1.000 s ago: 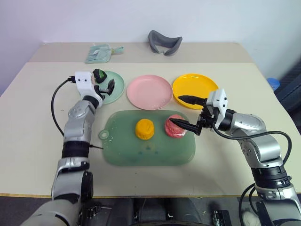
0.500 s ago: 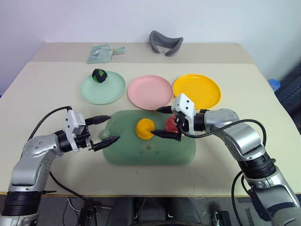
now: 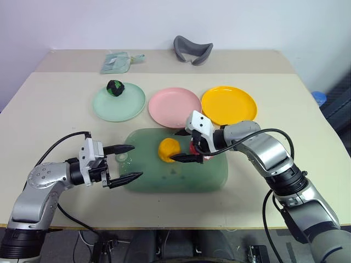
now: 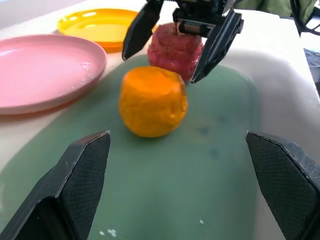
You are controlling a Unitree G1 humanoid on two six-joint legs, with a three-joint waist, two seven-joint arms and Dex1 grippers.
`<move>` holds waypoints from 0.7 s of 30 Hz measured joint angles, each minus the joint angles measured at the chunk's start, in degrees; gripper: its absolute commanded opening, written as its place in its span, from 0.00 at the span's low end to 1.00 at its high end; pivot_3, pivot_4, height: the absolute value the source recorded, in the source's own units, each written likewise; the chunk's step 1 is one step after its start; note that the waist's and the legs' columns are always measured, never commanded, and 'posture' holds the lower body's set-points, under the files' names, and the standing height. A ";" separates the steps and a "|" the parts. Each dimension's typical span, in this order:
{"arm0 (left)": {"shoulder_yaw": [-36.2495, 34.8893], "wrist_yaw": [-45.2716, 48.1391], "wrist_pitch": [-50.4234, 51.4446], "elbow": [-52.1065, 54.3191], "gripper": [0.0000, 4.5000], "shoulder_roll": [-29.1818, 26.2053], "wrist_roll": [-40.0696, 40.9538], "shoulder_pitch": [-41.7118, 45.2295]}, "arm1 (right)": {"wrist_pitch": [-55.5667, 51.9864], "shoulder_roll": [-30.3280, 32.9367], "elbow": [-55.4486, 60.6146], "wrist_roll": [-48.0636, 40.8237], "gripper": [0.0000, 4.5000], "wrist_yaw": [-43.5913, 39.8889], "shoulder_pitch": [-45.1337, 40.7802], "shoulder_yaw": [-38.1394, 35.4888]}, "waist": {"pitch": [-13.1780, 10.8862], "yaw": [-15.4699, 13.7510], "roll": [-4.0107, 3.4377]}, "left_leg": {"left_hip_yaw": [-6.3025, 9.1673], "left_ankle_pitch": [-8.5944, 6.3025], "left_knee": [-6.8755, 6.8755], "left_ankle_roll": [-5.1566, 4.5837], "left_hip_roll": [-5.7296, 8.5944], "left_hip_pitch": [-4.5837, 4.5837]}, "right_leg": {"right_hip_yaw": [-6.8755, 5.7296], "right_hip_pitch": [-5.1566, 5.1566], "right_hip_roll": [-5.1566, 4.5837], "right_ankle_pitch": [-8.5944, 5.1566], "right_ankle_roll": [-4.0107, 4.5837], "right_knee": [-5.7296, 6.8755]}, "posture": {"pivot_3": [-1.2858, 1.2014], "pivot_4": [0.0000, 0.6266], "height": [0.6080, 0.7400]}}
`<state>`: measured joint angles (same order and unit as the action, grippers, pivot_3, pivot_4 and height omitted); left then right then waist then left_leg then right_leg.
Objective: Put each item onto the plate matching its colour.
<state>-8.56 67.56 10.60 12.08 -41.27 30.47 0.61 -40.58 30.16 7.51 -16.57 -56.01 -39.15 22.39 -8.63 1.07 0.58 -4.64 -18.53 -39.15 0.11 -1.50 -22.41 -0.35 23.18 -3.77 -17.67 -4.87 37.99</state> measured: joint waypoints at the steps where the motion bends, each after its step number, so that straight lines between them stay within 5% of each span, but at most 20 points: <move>1: 0.00 -0.03 -0.08 0.00 0.98 0.01 0.00 -0.02 | -0.29 -0.07 0.04 -0.01 1.00 -0.44 -0.14 0.25 | 0.00 -0.01 0.00 | 0.00 -0.02 0.00 -0.04 0.00 0.00 | 0.00 0.00 0.00 0.00 0.00 0.00 | 0.52 0.24 1.00; 20: 0.75 -1.86 -0.36 1.56 0.98 0.76 -0.58 -1.03 | -2.41 -0.68 0.85 4.97 1.00 -1.62 -2.93 4.87 | 0.00 0.10 0.00 | 0.02 0.00 0.00 0.00 -0.01 0.00 | 0.00 0.02 -0.01 0.00 0.00 0.00 | 0.52 0.24 1.00; 21: 0.75 -1.92 -0.35 1.57 0.99 0.75 -0.58 -1.03 | -2.44 -0.68 0.87 5.16 0.94 -1.58 -2.94 4.90 | 0.00 0.10 0.00 | 0.02 0.00 0.01 0.00 0.00 0.00 | 0.00 0.02 -0.01 0.00 0.01 0.00 | 0.52 0.24 1.00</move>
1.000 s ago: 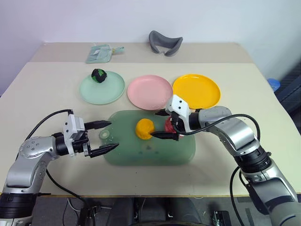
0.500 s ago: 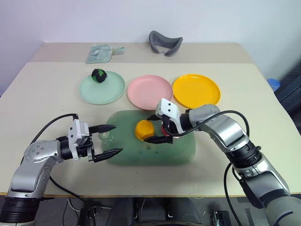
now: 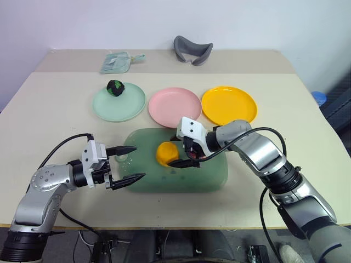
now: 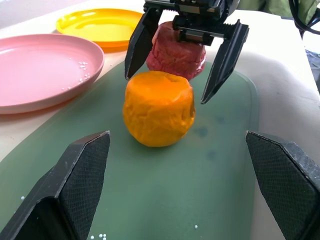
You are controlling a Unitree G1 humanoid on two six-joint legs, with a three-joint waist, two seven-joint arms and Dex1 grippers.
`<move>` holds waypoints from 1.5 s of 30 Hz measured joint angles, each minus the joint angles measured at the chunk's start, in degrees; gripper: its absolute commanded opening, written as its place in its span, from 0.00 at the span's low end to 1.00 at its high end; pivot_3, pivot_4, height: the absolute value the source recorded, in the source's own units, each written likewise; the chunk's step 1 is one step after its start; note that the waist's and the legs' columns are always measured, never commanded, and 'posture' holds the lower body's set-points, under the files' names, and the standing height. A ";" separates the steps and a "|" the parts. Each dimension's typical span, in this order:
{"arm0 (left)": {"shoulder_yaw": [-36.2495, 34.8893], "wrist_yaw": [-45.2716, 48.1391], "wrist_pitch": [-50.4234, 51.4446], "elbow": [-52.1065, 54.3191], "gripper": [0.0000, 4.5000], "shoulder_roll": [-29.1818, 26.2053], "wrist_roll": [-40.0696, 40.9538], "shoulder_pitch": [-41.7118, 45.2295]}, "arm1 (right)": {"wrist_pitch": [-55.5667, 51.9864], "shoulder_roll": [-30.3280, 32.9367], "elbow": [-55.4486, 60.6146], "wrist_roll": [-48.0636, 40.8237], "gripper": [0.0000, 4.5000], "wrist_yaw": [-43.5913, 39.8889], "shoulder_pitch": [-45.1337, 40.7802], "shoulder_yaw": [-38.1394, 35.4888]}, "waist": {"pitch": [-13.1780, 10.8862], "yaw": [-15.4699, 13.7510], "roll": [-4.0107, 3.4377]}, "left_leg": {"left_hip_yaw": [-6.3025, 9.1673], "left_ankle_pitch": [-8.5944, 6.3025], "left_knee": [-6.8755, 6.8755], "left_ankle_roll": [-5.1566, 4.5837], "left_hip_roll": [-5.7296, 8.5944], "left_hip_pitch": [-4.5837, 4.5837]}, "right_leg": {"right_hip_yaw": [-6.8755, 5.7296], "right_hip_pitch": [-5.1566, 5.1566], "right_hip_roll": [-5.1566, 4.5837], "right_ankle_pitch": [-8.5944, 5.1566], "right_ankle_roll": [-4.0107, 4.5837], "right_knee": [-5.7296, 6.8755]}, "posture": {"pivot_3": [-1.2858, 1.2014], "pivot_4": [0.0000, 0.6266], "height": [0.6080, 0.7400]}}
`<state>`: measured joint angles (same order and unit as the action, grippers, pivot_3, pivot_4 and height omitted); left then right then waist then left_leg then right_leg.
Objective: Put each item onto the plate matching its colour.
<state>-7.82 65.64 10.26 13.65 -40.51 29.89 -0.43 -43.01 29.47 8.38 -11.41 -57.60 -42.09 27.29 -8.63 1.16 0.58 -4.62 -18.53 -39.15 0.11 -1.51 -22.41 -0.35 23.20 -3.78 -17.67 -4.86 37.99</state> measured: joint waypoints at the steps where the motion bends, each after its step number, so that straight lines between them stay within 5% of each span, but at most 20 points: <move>1: 0.00 -0.11 0.04 0.02 1.00 0.00 0.00 0.00 | -0.10 -0.01 0.07 0.09 0.88 0.04 0.00 0.01 | 0.00 0.00 0.00 | 0.00 0.00 0.00 0.00 0.00 0.00 | 0.00 0.00 0.00 0.00 0.00 0.00 | 0.52 0.24 1.00; 5: 0.00 -0.65 0.15 0.14 1.00 0.00 -0.01 -0.04 | -0.44 0.00 1.07 1.10 0.53 0.53 0.00 0.53 | 0.00 0.00 0.00 | 0.00 0.00 0.00 0.00 0.00 0.00 | 0.00 0.00 0.00 0.00 0.00 0.00 | 0.52 0.24 1.00; 15: -0.16 -0.99 0.46 -0.07 1.00 -0.01 0.12 -0.88 | -8.28 2.80 9.68 -1.31 0.53 1.44 -0.02 -3.42 | -0.02 -0.02 -0.04 | 0.01 -0.01 0.02 -0.02 0.00 -0.04 | 0.00 0.05 -0.04 0.00 0.01 -0.02 | 0.52 0.24 1.00; 23: -0.15 -1.07 0.11 -1.62 1.00 1.06 0.16 0.10 | -15.32 3.39 8.69 -10.89 0.53 4.68 -6.53 -23.45 | -0.04 0.11 -0.06 | 0.01 -0.01 0.10 0.00 0.00 -0.04 | 0.01 0.08 -0.06 -0.01 0.02 -0.04 | 0.52 0.24 1.00; 27: -0.09 -1.76 -0.66 -2.38 1.00 2.50 0.06 0.97 | -8.01 0.05 -5.80 -10.93 0.53 10.23 -10.26 -30.48 | -0.04 0.29 -0.06 | -0.02 0.01 0.10 0.02 0.02 -0.04 | 0.00 0.07 -0.06 0.00 0.02 -0.04 | 0.52 0.24 1.00; 36: 0.20 -5.89 -0.68 -1.11 1.00 4.91 -0.64 1.09 | 22.90 -2.72 -46.61 -1.58 0.53 18.65 -14.11 -32.33 | -0.05 0.91 -0.08 | -0.15 0.01 0.10 0.02 0.02 -0.07 | 0.01 0.10 0.00 0.00 0.00 -0.02 | 0.52 0.24 1.00; 44: 0.27 -9.85 0.09 2.15 1.00 5.74 -0.68 0.77 | 34.44 -3.73 -65.30 1.73 0.53 18.92 -15.37 -32.31 | -0.13 1.44 -0.20 | -0.16 0.02 0.11 0.03 -0.03 -0.07 | 0.02 0.10 0.07 0.00 0.00 -0.01 | 0.52 0.24 1.00; 45: 0.27 -10.01 0.26 2.31 1.00 5.74 -0.68 0.77 | 35.01 -3.73 -66.29 1.84 0.62 18.87 -15.42 -32.31 | -0.13 1.43 -0.20 | -0.16 0.02 0.11 0.02 -0.03 -0.07 | 0.03 0.10 0.07 0.00 0.00 -0.01 | 0.52 0.24 1.00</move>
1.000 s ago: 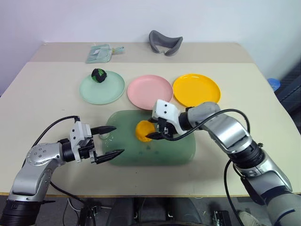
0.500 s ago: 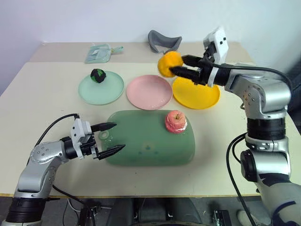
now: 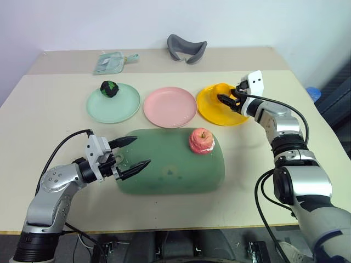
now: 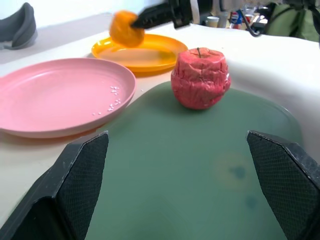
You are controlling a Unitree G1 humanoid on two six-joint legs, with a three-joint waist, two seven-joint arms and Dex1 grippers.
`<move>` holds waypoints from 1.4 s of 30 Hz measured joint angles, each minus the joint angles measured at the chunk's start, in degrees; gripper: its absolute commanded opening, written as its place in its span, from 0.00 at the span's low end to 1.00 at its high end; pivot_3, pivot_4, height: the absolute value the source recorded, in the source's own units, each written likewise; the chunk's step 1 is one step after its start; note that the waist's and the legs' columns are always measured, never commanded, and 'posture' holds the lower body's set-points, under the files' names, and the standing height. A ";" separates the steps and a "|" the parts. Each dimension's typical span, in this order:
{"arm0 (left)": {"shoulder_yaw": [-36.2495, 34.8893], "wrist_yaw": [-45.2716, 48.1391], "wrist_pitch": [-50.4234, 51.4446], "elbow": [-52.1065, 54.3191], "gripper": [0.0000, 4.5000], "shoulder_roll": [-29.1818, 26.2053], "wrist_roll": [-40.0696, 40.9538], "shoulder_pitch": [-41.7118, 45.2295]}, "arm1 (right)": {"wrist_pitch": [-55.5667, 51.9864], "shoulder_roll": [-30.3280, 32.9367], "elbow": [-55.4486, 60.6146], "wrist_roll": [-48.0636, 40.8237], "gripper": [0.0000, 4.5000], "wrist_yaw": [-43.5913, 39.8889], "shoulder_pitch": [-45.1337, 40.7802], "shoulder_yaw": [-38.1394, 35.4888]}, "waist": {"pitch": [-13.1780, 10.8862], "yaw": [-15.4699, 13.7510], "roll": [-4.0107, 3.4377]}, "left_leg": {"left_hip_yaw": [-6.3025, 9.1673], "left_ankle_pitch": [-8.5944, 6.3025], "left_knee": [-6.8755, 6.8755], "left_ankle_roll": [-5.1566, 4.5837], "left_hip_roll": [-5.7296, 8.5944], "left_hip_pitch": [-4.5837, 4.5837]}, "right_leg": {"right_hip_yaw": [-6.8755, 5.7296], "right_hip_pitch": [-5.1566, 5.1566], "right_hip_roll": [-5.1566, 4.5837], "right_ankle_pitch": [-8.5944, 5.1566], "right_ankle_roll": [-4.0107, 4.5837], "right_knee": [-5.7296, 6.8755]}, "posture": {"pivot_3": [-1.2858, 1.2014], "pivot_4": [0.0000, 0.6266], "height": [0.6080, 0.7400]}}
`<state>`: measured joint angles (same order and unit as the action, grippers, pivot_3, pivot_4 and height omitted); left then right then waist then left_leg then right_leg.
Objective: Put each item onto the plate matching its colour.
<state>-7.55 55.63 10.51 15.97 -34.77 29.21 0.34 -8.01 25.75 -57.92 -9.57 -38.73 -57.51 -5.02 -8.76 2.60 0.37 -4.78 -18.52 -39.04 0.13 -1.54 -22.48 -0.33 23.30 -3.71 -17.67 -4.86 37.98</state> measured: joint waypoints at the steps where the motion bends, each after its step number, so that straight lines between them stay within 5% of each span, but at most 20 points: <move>1: 0.00 -0.16 0.18 0.03 1.00 -0.01 0.01 -0.02 | 0.47 0.00 -0.83 0.21 0.73 -0.08 -0.05 0.00 | 0.00 0.00 0.00 | 0.00 0.00 0.00 0.00 0.00 0.00 | 0.00 0.00 0.00 0.00 0.00 0.00 | 0.52 0.24 1.00; 4: 0.00 -0.51 0.50 0.04 1.00 -0.08 0.08 -0.16 | 0.98 0.01 -1.18 0.33 1.00 -0.46 -0.19 -0.01 | -0.01 -0.07 -0.02 | 0.00 0.00 -0.01 0.00 0.00 0.00 | 0.00 0.00 0.00 0.00 0.00 0.00 | 0.52 0.24 1.00; 10: 0.00 0.20 1.58 0.13 1.00 -0.68 0.67 0.01 | -0.86 1.11 6.20 -0.97 1.00 -1.41 1.82 -1.34 | -0.02 -0.18 -0.04 | 0.02 0.00 -0.01 0.00 0.00 0.00 | 0.01 -0.02 -0.01 0.00 0.00 0.01 | 0.52 0.24 1.00; 22: 1.30 4.13 2.67 0.09 1.00 -1.28 1.77 2.83 | -32.13 9.59 60.76 -20.60 1.00 -13.32 29.89 -2.25 | -0.02 -0.39 -0.04 | 0.09 -0.15 -0.01 -0.27 0.00 0.04 | 0.01 -0.09 -0.03 0.00 -0.01 -0.01 | 0.52 0.24 1.00; 42: 2.25 6.68 6.26 1.08 1.00 -2.57 2.78 4.63 | -30.93 7.48 69.16 -17.91 1.00 -10.06 33.42 7.57 | -0.02 -0.70 -0.04 | 0.09 -0.09 -0.06 -0.15 0.03 0.04 | 0.01 -0.09 -0.02 0.00 0.00 -0.01 | 0.52 0.24 1.00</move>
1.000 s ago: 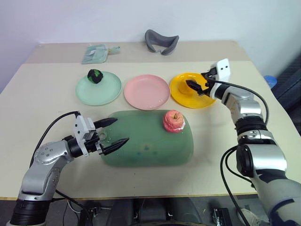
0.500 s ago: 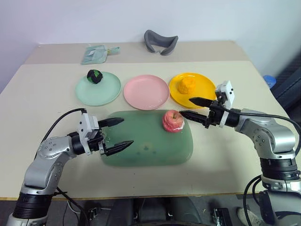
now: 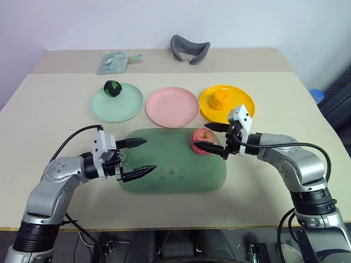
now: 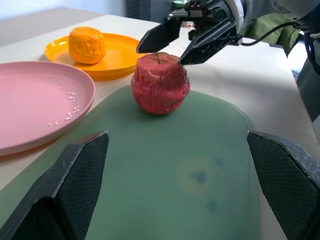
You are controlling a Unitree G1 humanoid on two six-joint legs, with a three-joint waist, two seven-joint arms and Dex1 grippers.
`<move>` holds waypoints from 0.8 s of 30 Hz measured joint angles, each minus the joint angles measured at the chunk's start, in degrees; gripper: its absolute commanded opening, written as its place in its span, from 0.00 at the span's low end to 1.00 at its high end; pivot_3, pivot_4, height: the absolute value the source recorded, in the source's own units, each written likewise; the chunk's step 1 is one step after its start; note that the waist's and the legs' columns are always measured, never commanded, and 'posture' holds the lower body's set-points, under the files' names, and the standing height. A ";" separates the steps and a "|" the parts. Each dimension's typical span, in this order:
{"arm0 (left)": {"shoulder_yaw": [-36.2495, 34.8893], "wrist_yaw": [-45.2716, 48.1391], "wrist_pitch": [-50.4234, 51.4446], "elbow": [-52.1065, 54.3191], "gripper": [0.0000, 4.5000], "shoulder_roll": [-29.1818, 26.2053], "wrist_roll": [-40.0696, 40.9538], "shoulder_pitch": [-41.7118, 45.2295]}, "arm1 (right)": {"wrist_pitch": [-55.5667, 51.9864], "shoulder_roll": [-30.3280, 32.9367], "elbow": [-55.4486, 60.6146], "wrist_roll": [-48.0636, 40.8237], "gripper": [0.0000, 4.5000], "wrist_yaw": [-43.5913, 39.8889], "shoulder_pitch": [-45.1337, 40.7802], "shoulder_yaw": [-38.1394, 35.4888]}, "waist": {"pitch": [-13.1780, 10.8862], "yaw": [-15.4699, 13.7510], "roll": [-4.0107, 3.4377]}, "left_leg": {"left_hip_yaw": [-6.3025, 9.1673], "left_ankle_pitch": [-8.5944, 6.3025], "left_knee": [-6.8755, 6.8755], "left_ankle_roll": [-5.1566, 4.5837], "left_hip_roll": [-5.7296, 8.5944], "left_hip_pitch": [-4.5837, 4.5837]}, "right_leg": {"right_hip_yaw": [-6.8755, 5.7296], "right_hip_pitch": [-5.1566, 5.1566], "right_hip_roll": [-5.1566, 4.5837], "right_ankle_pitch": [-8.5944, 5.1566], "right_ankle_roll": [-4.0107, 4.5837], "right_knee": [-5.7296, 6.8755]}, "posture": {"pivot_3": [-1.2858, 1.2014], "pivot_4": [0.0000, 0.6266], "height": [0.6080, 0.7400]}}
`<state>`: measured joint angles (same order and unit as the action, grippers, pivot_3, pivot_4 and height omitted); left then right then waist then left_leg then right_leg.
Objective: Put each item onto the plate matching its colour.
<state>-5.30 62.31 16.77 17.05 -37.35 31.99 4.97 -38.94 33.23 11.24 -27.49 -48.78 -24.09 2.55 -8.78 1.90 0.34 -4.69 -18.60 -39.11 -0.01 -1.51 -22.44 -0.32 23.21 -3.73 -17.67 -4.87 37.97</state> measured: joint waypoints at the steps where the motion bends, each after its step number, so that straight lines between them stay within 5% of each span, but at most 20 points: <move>1: 0.00 -0.10 0.07 0.09 1.00 0.00 0.00 -0.01 | 0.39 0.00 -0.01 0.43 1.00 0.03 0.00 0.47 | 0.00 0.00 0.00 | 0.00 0.00 0.00 0.00 0.00 0.00 | 0.00 0.00 0.00 0.00 0.00 0.00 | 0.52 0.24 1.00; 11: 0.08 -1.23 0.34 0.10 1.00 0.01 -0.03 0.33 | 5.89 -0.09 -1.42 5.95 1.00 0.02 0.44 3.61 | 0.01 -0.07 0.01 | 0.00 0.06 -0.02 0.11 0.00 0.00 | 0.00 -0.01 0.01 0.00 0.00 0.00 | 0.52 0.24 1.00; 17: 0.08 -1.32 0.33 0.11 1.00 0.01 -0.03 0.32 | 7.89 -0.87 -3.13 6.97 0.53 0.59 0.42 3.44 | 0.02 -0.07 0.03 | 0.00 0.07 -0.02 0.12 0.00 0.01 | 0.00 -0.02 0.02 0.00 0.00 0.00 | 0.52 0.24 1.00; 24: -0.02 -1.90 0.30 0.23 1.00 0.05 -0.03 -0.22 | 9.44 -3.12 -5.73 7.08 0.53 0.94 -1.00 3.38 | 0.02 0.06 0.03 | 0.00 0.07 -0.03 0.13 -0.01 0.01 | 0.00 -0.01 0.03 0.00 0.00 0.01 | 0.52 0.24 1.00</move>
<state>-5.31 60.41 17.07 17.28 -37.30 31.96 4.75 -29.50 30.11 5.52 -20.40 -47.84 -25.10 5.93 -8.76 1.96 0.36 -4.69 -18.53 -39.14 0.11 -1.52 -22.44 -0.33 23.20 -3.70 -17.67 -4.87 37.98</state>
